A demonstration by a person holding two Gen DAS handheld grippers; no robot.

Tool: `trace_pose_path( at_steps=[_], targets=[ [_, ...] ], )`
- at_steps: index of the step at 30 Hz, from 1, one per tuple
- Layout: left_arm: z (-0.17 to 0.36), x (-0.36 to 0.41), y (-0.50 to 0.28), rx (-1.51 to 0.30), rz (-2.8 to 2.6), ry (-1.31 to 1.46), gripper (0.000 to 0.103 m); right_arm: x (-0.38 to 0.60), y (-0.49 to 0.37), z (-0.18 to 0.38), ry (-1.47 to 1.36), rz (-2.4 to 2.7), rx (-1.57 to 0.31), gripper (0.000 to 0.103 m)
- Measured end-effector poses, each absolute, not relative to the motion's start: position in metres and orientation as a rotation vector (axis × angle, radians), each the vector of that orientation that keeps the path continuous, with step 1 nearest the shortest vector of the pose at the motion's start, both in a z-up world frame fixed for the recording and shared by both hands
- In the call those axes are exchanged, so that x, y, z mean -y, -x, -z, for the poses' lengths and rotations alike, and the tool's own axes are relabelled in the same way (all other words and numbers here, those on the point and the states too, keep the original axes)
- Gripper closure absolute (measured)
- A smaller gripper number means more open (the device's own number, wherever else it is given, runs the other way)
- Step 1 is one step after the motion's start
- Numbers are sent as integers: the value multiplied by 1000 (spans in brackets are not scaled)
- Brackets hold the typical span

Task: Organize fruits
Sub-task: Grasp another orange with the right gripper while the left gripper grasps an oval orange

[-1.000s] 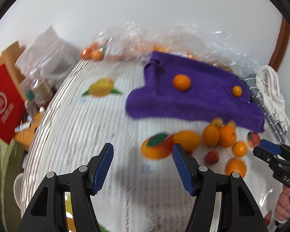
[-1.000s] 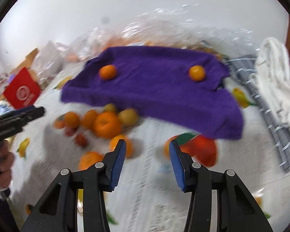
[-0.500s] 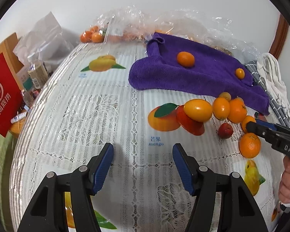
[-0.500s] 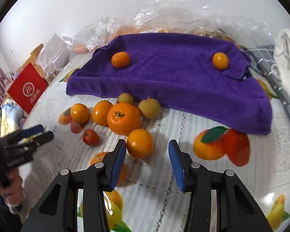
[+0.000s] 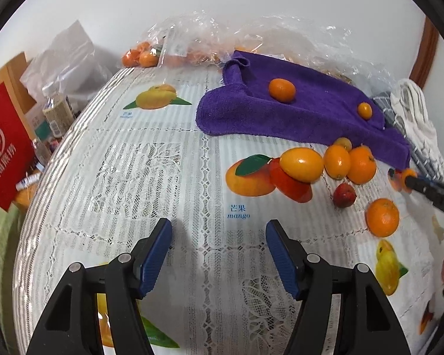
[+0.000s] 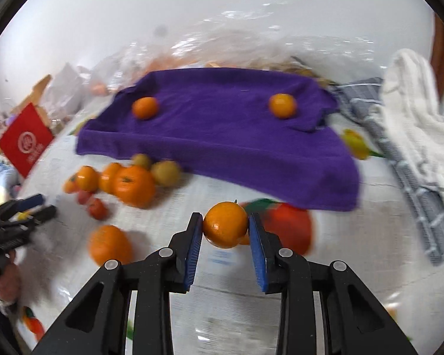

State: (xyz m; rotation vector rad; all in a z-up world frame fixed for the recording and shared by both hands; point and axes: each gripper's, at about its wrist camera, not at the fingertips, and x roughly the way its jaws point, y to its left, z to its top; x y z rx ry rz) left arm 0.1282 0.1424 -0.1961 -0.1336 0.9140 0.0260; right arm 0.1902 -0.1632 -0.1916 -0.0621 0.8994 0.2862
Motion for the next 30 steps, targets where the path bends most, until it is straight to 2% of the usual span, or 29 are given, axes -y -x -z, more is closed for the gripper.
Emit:
trace_pose_path(
  at_steps=[8,27,30],
  targets=[
    [192,-135,-137,-924,-6,144,40,172,-199,213,56,-286,-933,70],
    [195,-91,-189,-876,148,161,40,182,-196,214,61,-252,-872,72],
    [195,-92,-191,-865,147,169,45,183,-196,215,51,-251,-871,72]
  ],
)
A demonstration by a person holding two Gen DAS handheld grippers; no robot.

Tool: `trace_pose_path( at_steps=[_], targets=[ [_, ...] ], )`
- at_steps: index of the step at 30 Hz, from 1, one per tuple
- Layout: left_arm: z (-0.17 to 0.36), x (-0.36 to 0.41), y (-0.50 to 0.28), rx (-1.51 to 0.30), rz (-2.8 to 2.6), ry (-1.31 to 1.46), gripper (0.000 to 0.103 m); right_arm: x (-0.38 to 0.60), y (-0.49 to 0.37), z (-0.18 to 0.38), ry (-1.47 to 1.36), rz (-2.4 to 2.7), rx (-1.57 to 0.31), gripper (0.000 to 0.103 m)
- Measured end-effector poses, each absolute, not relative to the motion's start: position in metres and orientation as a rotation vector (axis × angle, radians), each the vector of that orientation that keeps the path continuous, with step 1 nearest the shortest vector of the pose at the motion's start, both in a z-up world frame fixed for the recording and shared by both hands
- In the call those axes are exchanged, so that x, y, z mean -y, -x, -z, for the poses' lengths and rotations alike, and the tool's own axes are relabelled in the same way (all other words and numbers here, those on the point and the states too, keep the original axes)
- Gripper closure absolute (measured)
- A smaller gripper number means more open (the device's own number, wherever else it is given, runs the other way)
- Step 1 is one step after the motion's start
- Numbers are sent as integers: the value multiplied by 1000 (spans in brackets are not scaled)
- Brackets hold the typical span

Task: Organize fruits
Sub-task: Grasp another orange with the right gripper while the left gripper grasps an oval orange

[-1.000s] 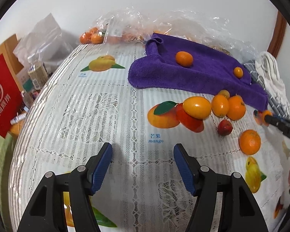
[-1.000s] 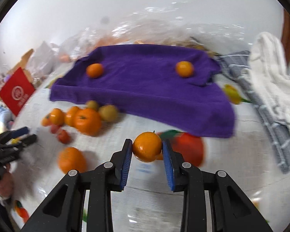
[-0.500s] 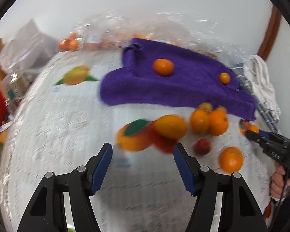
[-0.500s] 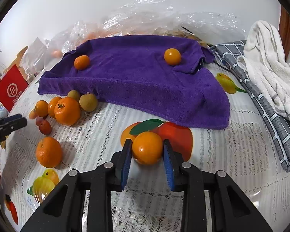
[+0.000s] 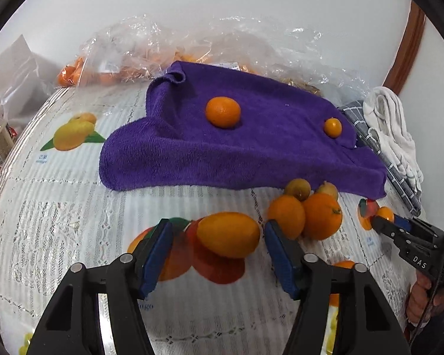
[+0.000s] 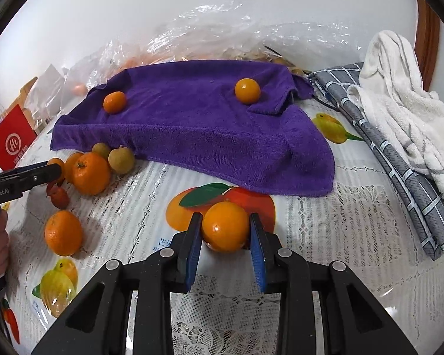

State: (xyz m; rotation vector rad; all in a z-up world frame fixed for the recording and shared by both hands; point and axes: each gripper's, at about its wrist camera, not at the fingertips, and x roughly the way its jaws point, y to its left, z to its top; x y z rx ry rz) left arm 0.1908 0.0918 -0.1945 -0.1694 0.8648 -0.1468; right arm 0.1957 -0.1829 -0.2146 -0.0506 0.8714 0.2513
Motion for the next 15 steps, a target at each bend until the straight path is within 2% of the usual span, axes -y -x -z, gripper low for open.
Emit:
trace_pose_path(
  at_steps=[3,4,15],
  targets=[
    [196,-89,-191,-857,139,162,54,184,-197,215,37,-254,-873,72],
    [195,-88,-190,-850,147,157,62,184,-197,215,40,-252,-873,72],
    [186,-91,-186,-791,109,195,62,182,-197,215,46,-249,-872,72]
  ],
)
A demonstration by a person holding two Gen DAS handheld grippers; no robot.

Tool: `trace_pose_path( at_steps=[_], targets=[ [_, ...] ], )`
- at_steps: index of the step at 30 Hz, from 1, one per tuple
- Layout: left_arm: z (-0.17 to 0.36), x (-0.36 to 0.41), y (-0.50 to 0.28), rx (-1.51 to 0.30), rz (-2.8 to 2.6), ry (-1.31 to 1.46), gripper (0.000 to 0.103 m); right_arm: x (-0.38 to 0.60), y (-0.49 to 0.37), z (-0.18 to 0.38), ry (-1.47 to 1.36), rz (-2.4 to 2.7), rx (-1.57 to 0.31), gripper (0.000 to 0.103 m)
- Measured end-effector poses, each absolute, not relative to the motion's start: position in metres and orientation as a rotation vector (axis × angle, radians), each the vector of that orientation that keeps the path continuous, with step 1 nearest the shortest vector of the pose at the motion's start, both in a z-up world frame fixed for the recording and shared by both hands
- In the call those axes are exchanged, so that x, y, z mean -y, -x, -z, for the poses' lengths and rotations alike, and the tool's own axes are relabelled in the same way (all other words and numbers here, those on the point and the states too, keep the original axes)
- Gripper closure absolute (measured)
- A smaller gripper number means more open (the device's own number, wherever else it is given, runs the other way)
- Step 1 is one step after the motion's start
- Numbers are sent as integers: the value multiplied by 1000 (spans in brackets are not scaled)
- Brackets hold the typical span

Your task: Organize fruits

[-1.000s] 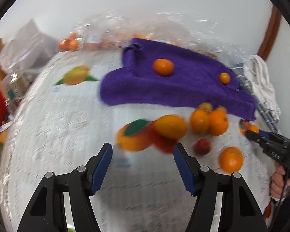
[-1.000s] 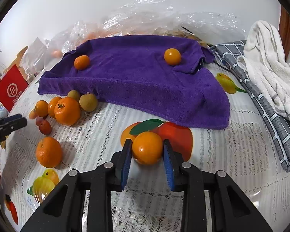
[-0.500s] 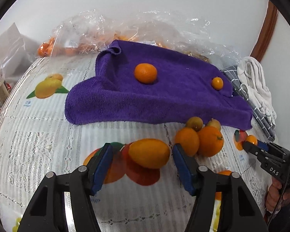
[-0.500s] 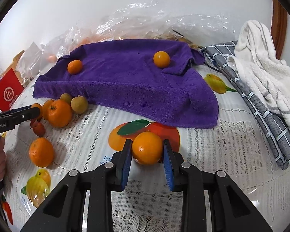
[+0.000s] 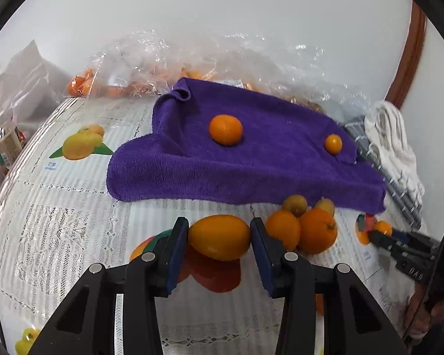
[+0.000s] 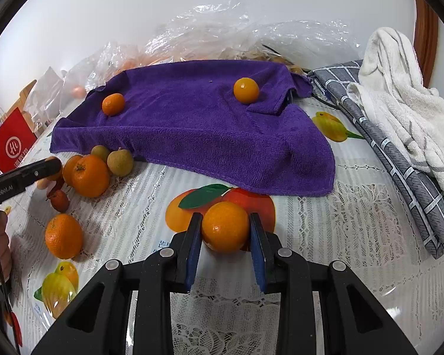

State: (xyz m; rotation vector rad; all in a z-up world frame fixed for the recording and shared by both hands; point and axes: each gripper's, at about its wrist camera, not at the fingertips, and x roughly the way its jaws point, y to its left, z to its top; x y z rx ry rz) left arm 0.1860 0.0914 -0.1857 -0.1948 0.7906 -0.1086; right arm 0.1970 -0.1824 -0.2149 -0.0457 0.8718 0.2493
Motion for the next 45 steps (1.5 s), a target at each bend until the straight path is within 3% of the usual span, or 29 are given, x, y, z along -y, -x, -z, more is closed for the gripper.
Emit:
trace_pose_path(
  at_steps=[45],
  targets=[
    [165,-101,-167,-622,81,238,62,189,-192,212,-3,-267,-843,72]
  ],
)
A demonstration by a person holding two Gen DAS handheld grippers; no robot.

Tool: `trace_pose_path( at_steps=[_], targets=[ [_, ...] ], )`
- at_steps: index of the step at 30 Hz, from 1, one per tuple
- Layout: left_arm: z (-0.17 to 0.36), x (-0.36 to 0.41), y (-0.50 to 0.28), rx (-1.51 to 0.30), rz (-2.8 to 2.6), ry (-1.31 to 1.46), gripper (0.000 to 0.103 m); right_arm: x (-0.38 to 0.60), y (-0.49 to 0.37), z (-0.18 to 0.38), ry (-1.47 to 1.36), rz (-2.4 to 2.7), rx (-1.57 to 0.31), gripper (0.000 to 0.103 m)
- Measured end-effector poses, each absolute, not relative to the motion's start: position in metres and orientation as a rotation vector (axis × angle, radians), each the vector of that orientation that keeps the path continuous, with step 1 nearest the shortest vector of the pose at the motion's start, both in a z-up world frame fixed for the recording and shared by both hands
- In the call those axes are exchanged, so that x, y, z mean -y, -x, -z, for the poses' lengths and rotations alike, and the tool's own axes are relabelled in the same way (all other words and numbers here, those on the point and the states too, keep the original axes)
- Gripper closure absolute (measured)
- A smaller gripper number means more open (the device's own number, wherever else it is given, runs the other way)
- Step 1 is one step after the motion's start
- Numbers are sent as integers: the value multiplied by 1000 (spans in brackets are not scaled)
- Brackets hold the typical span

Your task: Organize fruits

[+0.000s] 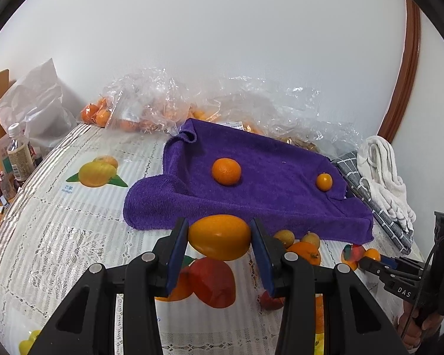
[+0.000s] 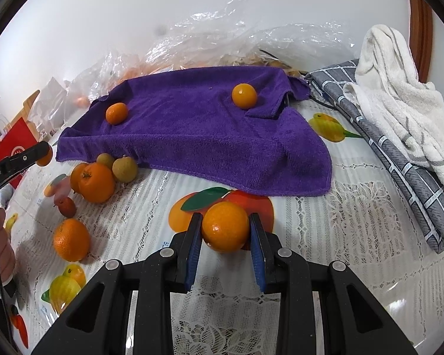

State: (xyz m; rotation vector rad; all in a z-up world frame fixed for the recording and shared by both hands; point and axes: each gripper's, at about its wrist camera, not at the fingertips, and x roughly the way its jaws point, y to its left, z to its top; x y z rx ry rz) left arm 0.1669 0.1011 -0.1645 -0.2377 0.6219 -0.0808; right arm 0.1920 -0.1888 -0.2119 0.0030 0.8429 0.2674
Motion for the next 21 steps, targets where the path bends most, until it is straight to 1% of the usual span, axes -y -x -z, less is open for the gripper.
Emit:
trace_pose_path(
  at_steps=[21],
  targets=[
    [161,-104,-164,-597,76,257,62,188,-189,210,-9,-270,-832,72]
  ],
)
